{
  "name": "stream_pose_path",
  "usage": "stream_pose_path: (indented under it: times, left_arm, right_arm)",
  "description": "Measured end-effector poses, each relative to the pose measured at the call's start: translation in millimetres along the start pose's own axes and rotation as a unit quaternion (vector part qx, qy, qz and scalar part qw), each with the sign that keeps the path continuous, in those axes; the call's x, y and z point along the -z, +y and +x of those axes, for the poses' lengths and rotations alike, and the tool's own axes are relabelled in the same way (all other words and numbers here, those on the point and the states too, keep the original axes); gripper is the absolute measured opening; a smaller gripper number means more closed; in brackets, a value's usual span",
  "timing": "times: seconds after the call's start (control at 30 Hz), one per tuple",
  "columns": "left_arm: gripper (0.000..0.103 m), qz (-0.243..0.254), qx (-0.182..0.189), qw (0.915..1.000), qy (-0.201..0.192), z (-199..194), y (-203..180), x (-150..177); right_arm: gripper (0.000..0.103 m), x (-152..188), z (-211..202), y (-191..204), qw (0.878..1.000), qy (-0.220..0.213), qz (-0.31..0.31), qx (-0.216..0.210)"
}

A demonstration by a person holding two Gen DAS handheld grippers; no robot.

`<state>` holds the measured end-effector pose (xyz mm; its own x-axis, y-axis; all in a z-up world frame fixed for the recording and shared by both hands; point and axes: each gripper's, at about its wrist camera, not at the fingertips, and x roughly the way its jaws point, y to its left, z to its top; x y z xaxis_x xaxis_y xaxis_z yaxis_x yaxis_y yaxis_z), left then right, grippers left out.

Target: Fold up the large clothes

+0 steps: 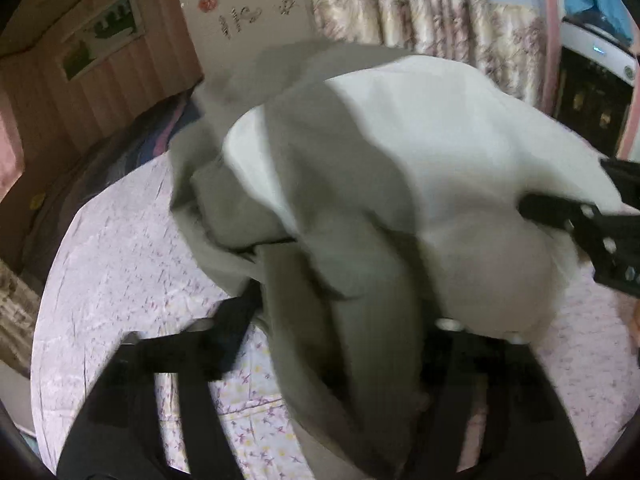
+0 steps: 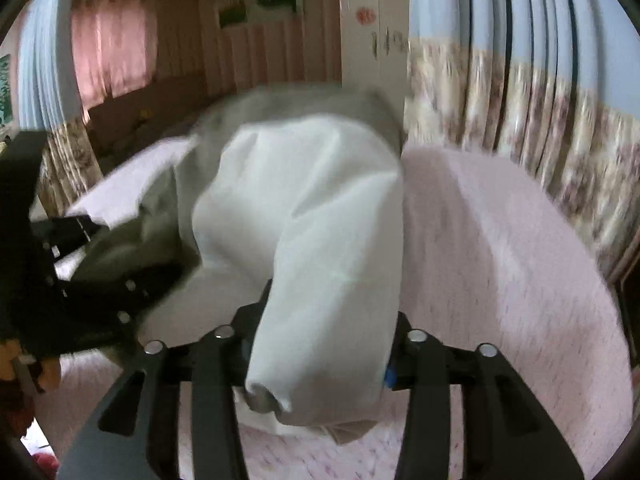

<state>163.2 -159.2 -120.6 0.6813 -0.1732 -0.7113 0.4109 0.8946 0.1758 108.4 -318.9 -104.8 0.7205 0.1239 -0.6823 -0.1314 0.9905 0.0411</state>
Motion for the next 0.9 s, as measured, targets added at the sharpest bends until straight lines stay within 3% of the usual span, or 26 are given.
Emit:
stream_pose_path:
  times: [0.07, 0.13, 0.23, 0.43, 0.57, 0.63, 0.7, 0.83, 0.9]
  left_arm:
    - [0.093, -0.022, 0.009, 0.9996, 0.013, 1, 12, 3]
    - [0.1, -0.039, 0.009, 0.999, 0.019, -2, 21, 3]
    - [0.1, -0.046, 0.015, 0.9985, 0.023, -11, 29, 9]
    - [0.1, -0.084, 0.041, 0.9949, 0.036, -42, 63, 29]
    - [0.1, -0.08, 0.0, 0.9965, 0.023, -74, 75, 31]
    - [0.1, -0.065, -0.062, 0.996, 0.0, -96, 75, 29]
    - [0.1, -0.06, -0.102, 0.9926, -0.025, -119, 73, 27]
    - [0.1, -0.095, -0.081, 0.9901, -0.063, -158, 80, 27]
    - [0.1, -0.116, -0.092, 0.9855, -0.083, -175, 83, 31]
  right_arm:
    - [0.061, 5, -3, -7, 1.0, -0.004, 0.018, -0.012]
    - [0.083, 6, -3, -4, 1.0, 0.009, 0.011, 0.001]
    - [0.092, 13, -16, -3, 1.0, 0.008, -0.005, 0.009]
    - [0.096, 14, -52, -22, 1.0, -0.006, -0.011, 0.013]
    - [0.1, 5, -91, -20, 0.997, -0.073, -0.005, 0.003]
    - [0.101, -1, -108, -16, 0.995, -0.103, 0.001, -0.011]
    - [0.101, -5, -116, -8, 0.994, -0.107, -0.001, -0.018]
    - [0.101, -14, -125, 11, 0.993, -0.12, 0.018, 0.001]
    - [0.101, -17, -126, 19, 0.992, -0.122, 0.025, 0.014]
